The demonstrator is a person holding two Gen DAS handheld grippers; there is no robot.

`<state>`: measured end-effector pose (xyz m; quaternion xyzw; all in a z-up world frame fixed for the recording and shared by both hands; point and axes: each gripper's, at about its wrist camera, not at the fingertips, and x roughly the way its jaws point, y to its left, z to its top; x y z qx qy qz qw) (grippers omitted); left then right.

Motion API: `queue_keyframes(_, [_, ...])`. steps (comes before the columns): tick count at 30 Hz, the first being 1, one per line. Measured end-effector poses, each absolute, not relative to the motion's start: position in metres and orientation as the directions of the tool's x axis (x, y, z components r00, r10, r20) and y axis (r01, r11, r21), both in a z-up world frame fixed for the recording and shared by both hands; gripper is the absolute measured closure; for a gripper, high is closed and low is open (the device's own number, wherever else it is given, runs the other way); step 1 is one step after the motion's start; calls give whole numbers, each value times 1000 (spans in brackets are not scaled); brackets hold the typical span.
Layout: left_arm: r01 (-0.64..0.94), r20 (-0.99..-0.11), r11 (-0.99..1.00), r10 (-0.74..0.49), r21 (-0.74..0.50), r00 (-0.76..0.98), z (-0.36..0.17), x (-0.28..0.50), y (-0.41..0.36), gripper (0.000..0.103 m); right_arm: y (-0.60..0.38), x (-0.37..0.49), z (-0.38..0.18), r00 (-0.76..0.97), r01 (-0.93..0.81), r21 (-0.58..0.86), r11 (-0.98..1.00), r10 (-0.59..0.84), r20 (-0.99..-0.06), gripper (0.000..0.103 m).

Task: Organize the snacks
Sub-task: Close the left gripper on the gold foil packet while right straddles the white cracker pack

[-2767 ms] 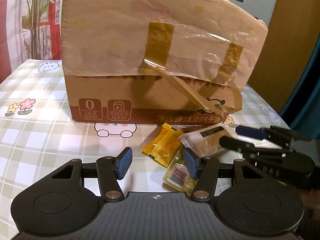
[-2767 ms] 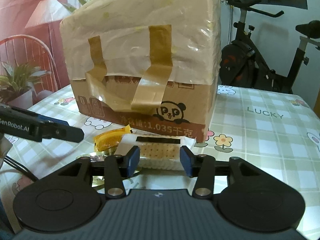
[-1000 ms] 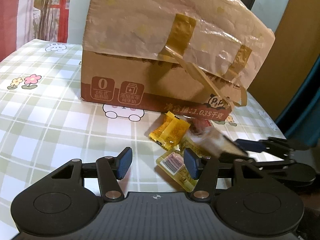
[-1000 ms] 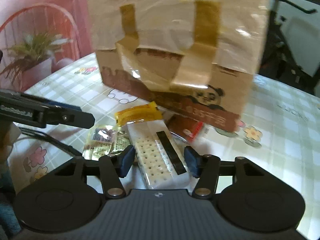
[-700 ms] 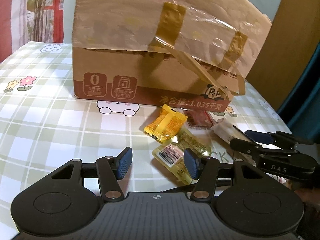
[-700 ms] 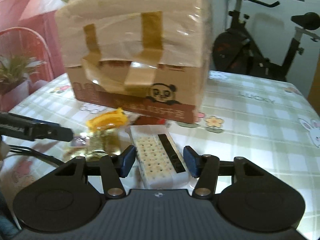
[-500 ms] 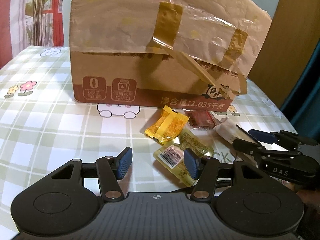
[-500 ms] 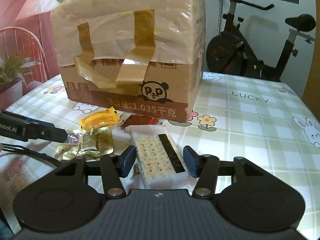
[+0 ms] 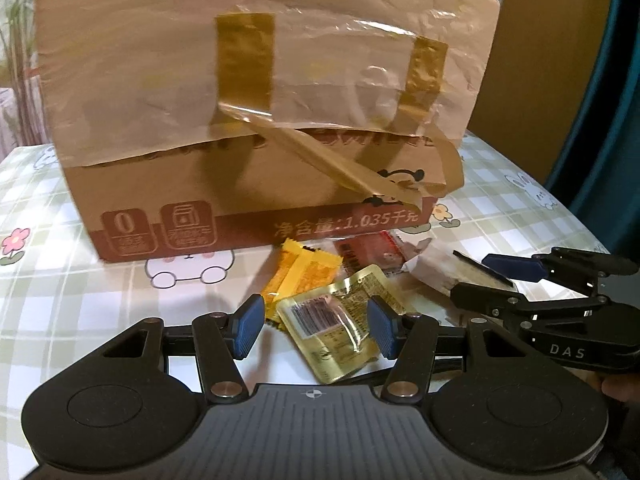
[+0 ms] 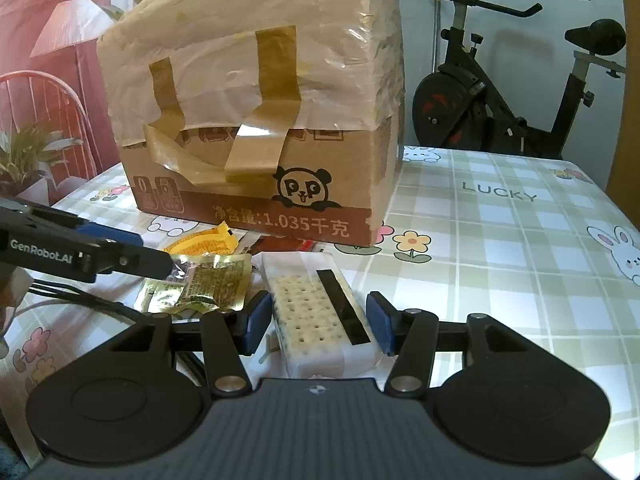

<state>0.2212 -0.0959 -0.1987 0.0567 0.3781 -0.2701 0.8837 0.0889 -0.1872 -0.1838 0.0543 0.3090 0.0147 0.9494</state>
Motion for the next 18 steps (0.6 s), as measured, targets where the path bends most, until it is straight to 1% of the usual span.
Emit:
queue_keyframes(7, [481,-729,859,-443,-177,522,-211,227,-94,44,-188,89,-184,809,11,122,992,63,-584,48])
queue_keyframes(14, [480,-727,867,-417,-137,546,-217,221,-105,45,-188,89,-184,810,12,126,992,64,-583,48])
queue_keyframes(16, [483,-726,866,-413,-127,550,-217,220,-107,57,-188,89,-184,810,12,124,992,63,-583,48])
queue_keyframes(17, [486,-725,863,-422,-137,545,-216,220,-107,68,-188,89,-184,810,12,123,992,63,-583,48])
queue_keyframes(18, [492,-724,858,-433,-149,537,-215,219,-105,81,-188,89,-184,810,11,122,992,62,-583,48])
